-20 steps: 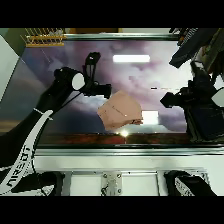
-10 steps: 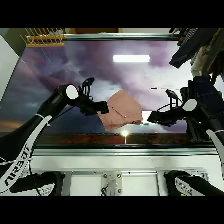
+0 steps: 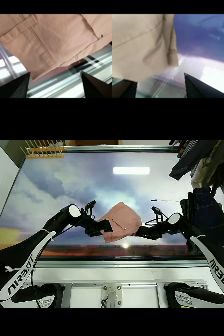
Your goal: Fold the clothes and pants, and hang the long-sleeved shirts on hangers.
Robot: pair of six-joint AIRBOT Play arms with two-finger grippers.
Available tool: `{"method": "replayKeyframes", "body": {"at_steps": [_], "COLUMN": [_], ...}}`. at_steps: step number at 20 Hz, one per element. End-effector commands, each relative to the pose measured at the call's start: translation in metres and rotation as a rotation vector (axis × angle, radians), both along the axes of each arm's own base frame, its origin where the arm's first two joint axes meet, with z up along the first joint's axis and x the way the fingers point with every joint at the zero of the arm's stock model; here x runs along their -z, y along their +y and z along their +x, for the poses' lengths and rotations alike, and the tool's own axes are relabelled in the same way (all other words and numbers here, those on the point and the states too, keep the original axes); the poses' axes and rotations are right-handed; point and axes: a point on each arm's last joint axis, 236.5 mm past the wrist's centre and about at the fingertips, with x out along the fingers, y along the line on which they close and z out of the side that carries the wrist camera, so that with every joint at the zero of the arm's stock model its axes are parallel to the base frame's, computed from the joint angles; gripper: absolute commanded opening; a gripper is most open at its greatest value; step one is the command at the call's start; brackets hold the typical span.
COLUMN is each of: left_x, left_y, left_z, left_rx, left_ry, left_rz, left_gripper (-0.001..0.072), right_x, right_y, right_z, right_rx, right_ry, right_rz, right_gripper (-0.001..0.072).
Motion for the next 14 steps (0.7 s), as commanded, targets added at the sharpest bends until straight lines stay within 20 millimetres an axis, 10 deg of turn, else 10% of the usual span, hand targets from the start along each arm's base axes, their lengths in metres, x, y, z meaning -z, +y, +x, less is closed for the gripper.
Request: {"method": "replayKeyframes", "body": {"at_steps": [1,7,8,9,10,12,14], "left_x": [-0.001,0.02,0.025,0.027,0.025,0.019,0.012], "left_y": [-0.003,-0.015,-0.018,-0.021,-0.027,-0.031,-0.031], "left_z": [0.001,-0.023,-0.027,-0.026,-0.023,-0.011,-0.004], "left_rx": [-0.013,0.094,0.098,0.084,0.059,0.022,0.011], "left_ry": [-0.001,0.014,0.037,0.051,0.054,0.011,-0.029], "left_rz": [-0.016,0.05,0.049,0.037,0.009,-0.014,-0.018], "left_gripper": [0.0686,0.0686,0.0686,0.0685,0.0613,0.0205,0.0016], "right_x": [0.007,0.014,0.014,0.014,0.014,0.014,0.014], "right_y": [0.014,0.014,0.015,0.015,0.015,0.014,0.012], "right_z": [0.011,0.008,0.008,0.007,0.008,0.008,0.009], "right_rx": [-0.006,-0.015,-0.016,-0.017,-0.024,-0.027,-0.035], "right_ry": [-0.057,-0.039,-0.037,-0.038,-0.043,-0.048,-0.055], "right_rz": [-0.014,-0.02,-0.02,-0.02,-0.021,-0.022,-0.033], "right_gripper": [0.0597,0.058,0.0547,0.0338,0.0118,0.0079,0.0064]}}
